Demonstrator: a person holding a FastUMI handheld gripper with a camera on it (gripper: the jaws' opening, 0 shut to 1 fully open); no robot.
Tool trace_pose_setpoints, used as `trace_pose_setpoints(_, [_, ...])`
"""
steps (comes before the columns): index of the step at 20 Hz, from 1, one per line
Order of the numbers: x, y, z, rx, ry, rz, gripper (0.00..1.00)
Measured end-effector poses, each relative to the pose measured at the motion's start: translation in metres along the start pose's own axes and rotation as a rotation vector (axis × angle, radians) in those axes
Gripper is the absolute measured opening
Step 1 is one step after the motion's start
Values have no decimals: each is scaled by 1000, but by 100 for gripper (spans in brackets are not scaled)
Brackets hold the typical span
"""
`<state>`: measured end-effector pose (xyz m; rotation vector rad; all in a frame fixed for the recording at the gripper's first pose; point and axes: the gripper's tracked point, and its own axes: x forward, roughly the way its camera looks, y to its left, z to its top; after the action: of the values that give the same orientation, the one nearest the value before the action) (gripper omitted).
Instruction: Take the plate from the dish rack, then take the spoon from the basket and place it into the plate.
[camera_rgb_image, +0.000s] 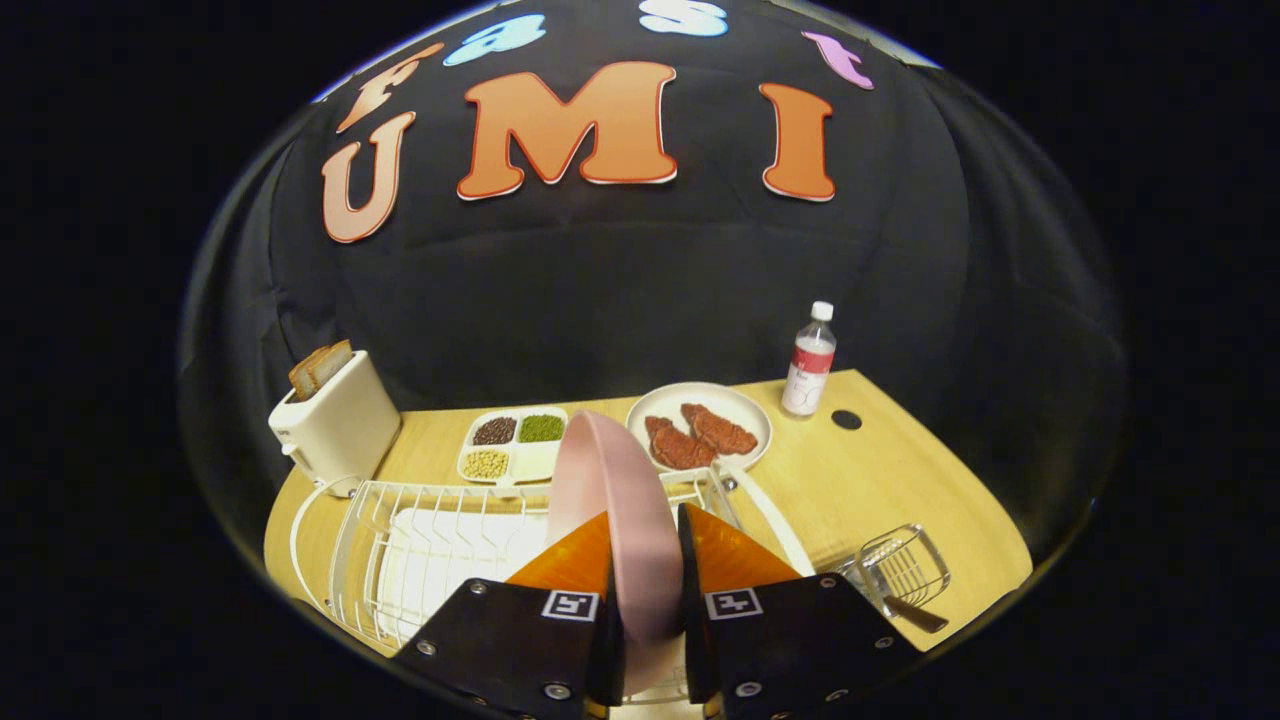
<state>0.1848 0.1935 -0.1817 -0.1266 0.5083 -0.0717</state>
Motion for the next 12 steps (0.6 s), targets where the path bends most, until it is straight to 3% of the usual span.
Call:
trace_pose_setpoints(5, [-8,-1,40,-122,-113,-75,23])
trace_pose_setpoints(12, [-35,-1,45,-81,-110,-30,24])
